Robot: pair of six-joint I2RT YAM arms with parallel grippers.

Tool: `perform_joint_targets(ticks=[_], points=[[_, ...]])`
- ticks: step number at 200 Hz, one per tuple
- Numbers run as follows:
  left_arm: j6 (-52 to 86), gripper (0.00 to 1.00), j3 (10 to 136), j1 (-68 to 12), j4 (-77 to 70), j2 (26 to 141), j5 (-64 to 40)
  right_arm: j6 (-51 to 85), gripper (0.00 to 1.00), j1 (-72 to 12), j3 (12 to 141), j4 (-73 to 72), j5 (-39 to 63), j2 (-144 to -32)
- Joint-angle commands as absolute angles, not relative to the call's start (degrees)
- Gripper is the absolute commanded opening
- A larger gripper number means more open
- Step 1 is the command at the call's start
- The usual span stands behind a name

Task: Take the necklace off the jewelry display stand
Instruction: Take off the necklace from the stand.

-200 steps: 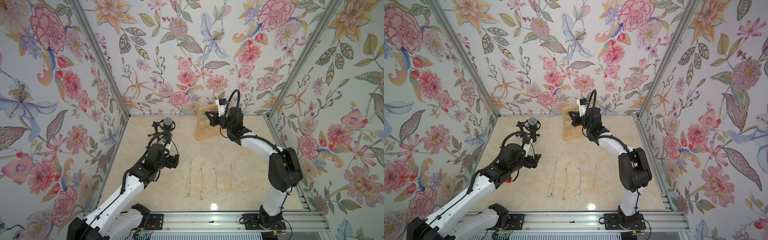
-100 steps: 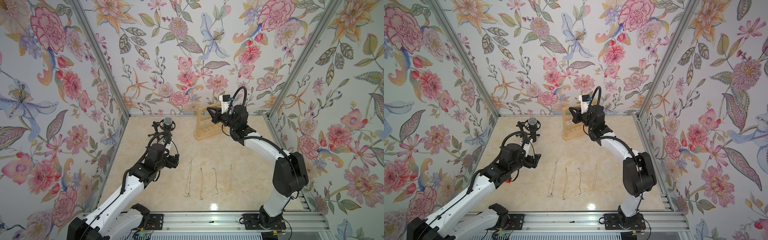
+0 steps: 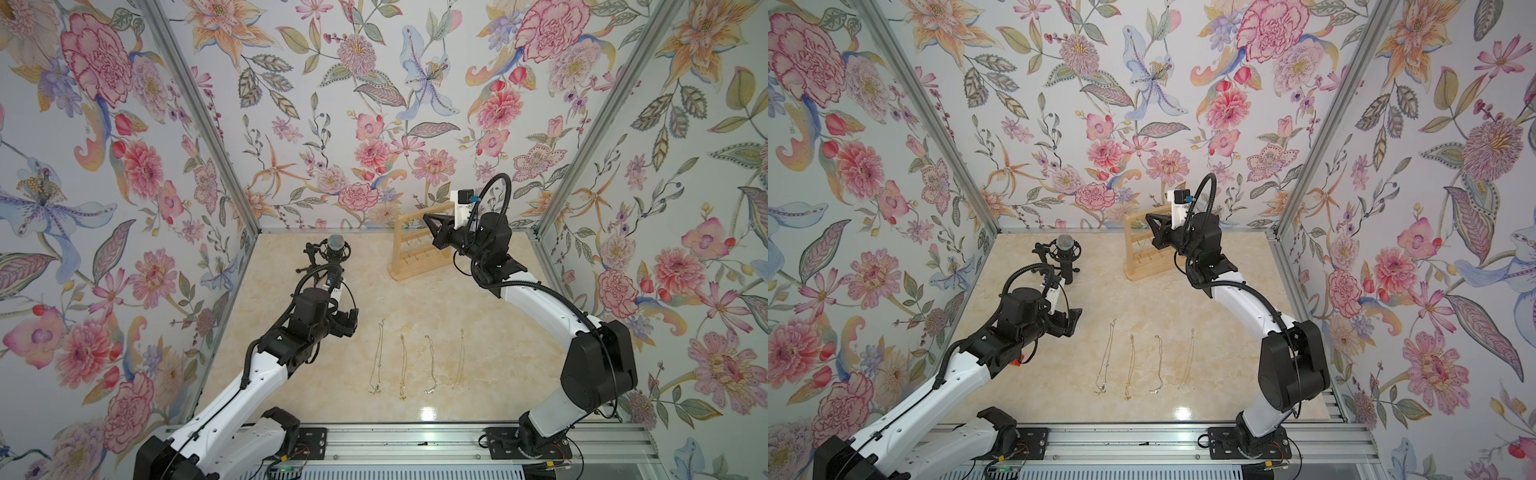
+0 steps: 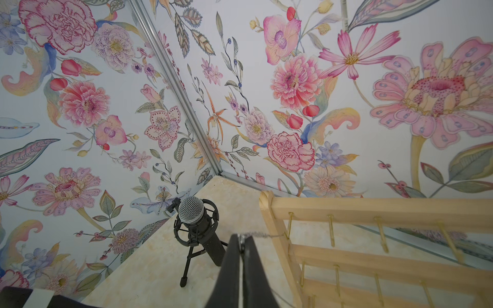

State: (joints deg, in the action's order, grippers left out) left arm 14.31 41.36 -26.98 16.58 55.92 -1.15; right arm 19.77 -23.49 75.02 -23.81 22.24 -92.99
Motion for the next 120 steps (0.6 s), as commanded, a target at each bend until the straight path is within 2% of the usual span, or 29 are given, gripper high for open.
perform_joint_targets(ticks=[1, 45, 120], points=[[13.62, 0.94, 40.71, -26.16, 15.56, 55.07, -0.44, 20.36, 0.00, -23.16, 75.01, -23.82, 22.81, -92.26], [13.61, 0.95, 40.53, -26.19, 15.50, 54.79, 0.17, 20.19, 0.00, -23.70, 76.87, -23.12, 24.31, -93.21], [13.60, 0.95, 40.59, -26.16, 15.42, 54.98, 0.00, 21.30, 0.00, -24.32, 87.99, -18.28, 24.71, -102.68]])
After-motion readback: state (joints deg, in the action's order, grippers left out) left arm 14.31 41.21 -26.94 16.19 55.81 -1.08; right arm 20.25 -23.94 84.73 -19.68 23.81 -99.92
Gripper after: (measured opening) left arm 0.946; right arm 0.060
